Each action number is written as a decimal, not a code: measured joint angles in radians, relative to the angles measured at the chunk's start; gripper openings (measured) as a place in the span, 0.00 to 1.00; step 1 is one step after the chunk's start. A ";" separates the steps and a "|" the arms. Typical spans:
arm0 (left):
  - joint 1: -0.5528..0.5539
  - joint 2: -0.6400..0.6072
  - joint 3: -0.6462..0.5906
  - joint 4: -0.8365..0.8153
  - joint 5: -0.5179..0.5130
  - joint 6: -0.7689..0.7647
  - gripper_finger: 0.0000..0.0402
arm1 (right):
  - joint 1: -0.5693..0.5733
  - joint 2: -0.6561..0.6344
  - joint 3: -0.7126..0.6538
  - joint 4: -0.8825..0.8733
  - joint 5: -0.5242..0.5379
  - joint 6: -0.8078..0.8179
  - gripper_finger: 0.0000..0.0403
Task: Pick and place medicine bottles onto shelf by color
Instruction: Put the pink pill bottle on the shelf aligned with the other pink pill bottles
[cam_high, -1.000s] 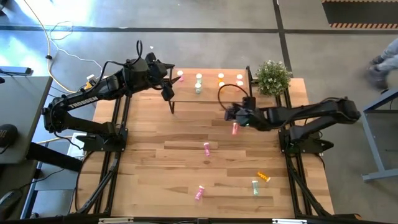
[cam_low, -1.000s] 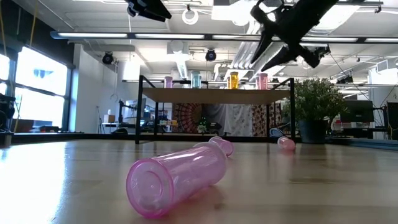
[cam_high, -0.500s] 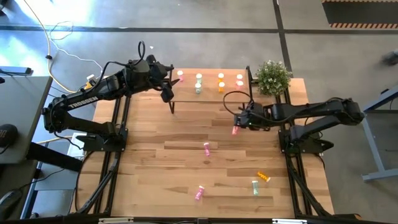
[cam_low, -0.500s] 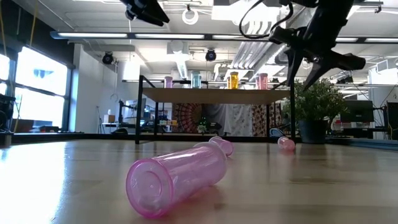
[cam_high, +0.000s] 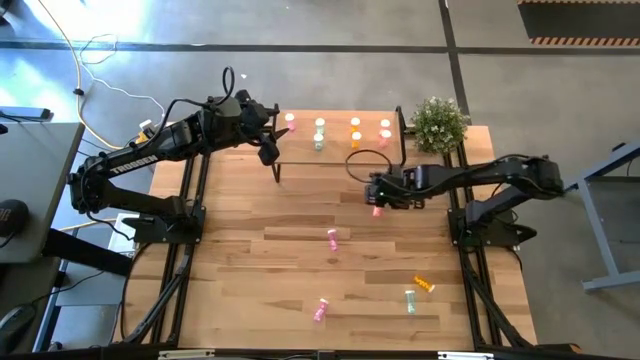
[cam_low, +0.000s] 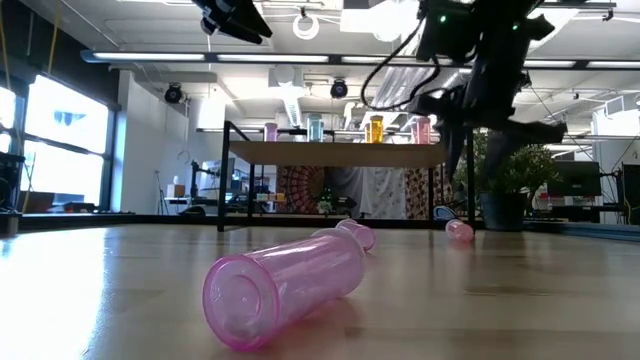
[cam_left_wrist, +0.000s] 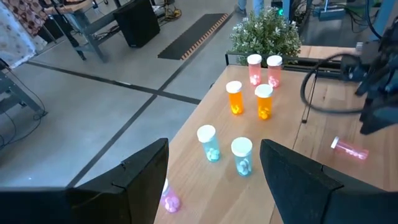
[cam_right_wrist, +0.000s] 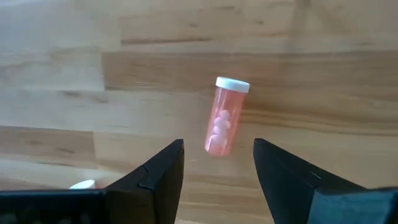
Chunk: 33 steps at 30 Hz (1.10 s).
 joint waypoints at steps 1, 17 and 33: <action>0.000 0.000 0.000 0.000 0.000 0.000 0.61 | -0.002 0.018 0.000 0.008 -0.006 0.001 0.46; 0.000 0.000 0.000 0.000 -0.003 0.000 0.61 | -0.047 0.237 0.000 0.117 0.000 0.011 0.46; 0.000 0.000 0.000 0.000 -0.003 0.000 0.61 | -0.051 0.283 0.000 0.128 0.003 0.023 0.25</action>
